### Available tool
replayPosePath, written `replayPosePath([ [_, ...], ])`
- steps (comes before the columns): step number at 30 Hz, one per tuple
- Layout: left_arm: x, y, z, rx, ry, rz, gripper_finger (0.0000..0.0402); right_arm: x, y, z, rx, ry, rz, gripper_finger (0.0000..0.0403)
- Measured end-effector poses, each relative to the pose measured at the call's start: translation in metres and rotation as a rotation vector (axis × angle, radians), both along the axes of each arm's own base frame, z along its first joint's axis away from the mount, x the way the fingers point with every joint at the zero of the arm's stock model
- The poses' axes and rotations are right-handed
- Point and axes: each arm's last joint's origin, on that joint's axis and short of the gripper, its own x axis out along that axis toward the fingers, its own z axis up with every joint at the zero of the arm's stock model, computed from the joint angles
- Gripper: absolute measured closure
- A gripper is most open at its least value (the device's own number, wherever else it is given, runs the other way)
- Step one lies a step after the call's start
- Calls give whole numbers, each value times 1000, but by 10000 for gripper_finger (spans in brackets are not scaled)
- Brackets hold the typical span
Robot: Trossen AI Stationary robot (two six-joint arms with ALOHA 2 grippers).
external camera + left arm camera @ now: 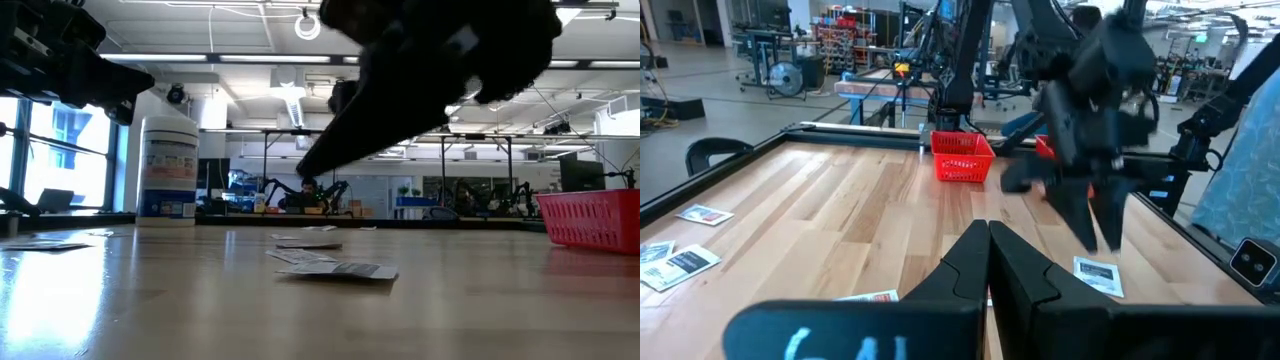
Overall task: Pick & Place First Aid Supplies
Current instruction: Put the black towelette pack into the top red basket
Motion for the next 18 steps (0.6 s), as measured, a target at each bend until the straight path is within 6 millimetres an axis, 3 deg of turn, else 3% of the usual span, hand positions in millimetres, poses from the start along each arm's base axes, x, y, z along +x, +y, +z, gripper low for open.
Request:
replayPosePath([
  [4, 0, 0, 0, 0, 0, 0, 401, 12, -2, -16, -23, 58, 9, 288],
  [8, 0, 0, 0, 0, 0, 0, 401, 12, -7, -29, -46, 121, -1, 295],
  [18, 0, 0, 0, 0, 0, 0, 401, 3, -3, -30, -81, 203, 16, 308],
])
